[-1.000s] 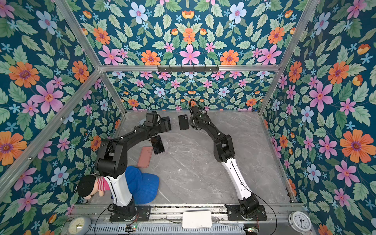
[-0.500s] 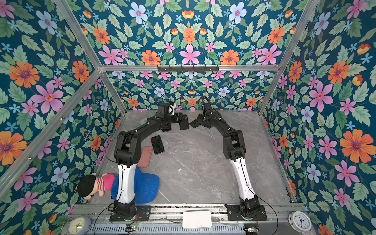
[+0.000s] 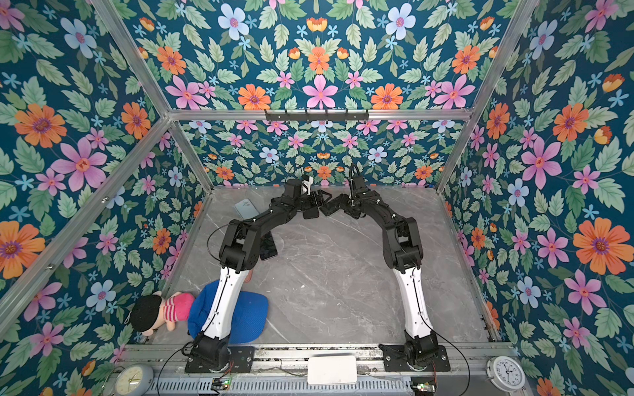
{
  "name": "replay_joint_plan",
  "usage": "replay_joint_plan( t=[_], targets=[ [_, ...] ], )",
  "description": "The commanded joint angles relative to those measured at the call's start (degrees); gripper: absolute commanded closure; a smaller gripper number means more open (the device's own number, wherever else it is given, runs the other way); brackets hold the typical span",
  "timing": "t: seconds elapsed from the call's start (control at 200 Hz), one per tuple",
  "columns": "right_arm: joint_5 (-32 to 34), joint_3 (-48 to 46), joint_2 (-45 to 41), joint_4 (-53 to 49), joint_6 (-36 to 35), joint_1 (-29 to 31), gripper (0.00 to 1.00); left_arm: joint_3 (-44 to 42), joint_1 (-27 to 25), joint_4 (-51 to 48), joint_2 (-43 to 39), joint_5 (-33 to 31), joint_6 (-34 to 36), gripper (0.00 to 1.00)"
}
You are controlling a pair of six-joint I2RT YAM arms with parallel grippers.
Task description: Put the phone into the phone case
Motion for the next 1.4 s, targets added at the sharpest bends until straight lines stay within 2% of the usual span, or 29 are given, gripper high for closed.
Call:
replay_joint_plan(
  t=[0.0, 0.22, 0.52, 0.99, 1.395],
  targets=[
    [-0.99, -1.07, -0.84, 1.91, 1.83, -0.25, 0.26, 2.17, 0.39, 3.91, 2.71, -0.07, -6.24, 0.17],
    [-2.45, -3.25, -1.20, 4.28, 3.41, -0.78, 0.27, 4.55, 0.39, 1.01, 5.09, -4.01, -7.69, 0.18],
    [-3.82, -3.07, -0.13, 6.54, 6.30, -0.83, 0.28, 8.37, -0.18, -4.06, 7.26, -4.77, -7.70, 0.22],
    [-2.52, -2.98, 0.35, 6.51, 6.56, -0.78, 0.28, 8.17, -1.78, -11.44, 5.79, -2.35, -4.54, 0.24],
    [-0.05, -2.81, 0.22, 1.87, 2.74, -0.85, 0.27, 4.48, -4.69, -10.32, 2.69, 1.14, -4.51, 0.26]
  ],
)
